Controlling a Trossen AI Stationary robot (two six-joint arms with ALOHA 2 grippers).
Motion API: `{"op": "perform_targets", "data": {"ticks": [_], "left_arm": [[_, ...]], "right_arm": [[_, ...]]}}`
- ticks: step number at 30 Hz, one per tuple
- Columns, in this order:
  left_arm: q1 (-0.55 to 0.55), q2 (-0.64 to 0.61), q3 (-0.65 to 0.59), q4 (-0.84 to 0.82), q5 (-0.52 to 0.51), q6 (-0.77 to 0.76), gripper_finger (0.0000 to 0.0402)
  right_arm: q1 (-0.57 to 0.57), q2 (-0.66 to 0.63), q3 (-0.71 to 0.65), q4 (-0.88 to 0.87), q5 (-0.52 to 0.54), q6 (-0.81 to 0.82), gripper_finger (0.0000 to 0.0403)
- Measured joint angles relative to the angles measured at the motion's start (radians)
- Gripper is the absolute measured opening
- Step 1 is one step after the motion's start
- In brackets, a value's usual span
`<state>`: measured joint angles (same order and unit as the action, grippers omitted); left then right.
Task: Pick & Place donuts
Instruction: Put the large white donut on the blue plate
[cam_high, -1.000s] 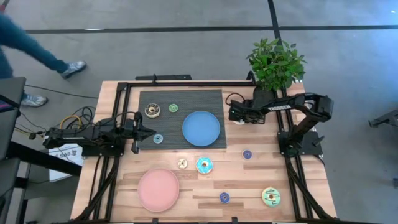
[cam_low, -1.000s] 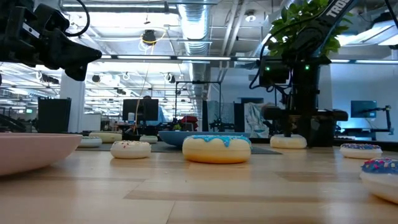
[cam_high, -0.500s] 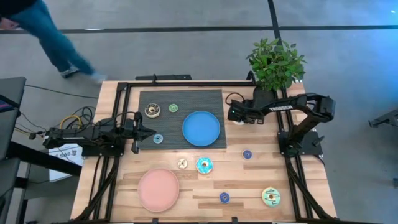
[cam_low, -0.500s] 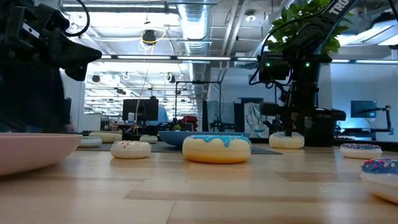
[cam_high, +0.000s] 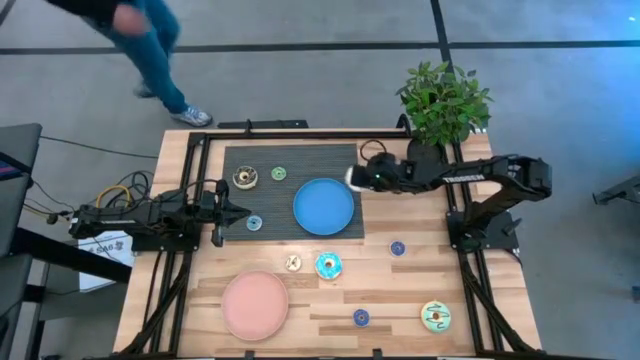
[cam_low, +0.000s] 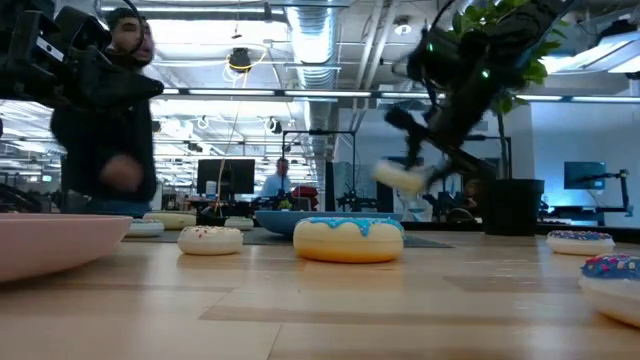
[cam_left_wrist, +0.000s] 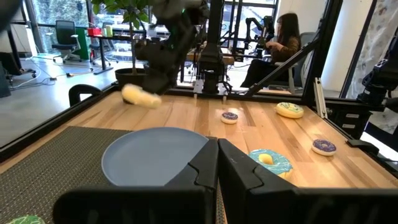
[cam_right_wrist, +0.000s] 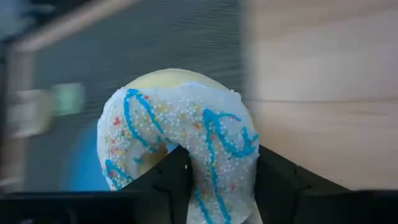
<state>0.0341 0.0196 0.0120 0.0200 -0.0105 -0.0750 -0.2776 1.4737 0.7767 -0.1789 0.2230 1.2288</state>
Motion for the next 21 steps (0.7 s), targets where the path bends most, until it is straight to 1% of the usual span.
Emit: {"op": "perform_targets", "data": {"ticks": [3, 6, 8, 11, 17, 21], "left_arm": [[0.000, 0.000, 0.000, 0.000, 0.000, 0.000, 0.0000], [0.000, 0.000, 0.000, 0.000, 0.000, 0.000, 0.0000], [0.000, 0.000, 0.000, 0.000, 0.000, 0.000, 0.0000], [0.000, 0.000, 0.000, 0.000, 0.000, 0.000, 0.0000], [0.000, 0.000, 0.000, 0.000, -0.001, 0.000, 0.0000], [0.000, 0.000, 0.000, 0.000, -0.001, 0.000, 0.0000]], "right_arm": [[0.036, 0.023, 0.061, 0.074, 0.000, -0.059, 0.0132], [0.069, 0.074, 0.165, 0.073, 0.011, -0.133, 0.0132], [0.082, 0.119, 0.242, 0.042, 0.010, -0.181, 0.0132], [0.097, 0.203, 0.375, -0.034, 0.000, -0.235, 0.0132], [0.098, 0.413, 0.640, -0.296, -0.043, -0.301, 0.0132], [0.089, 0.532, 0.773, -0.439, -0.070, -0.328, 0.0132]]}}
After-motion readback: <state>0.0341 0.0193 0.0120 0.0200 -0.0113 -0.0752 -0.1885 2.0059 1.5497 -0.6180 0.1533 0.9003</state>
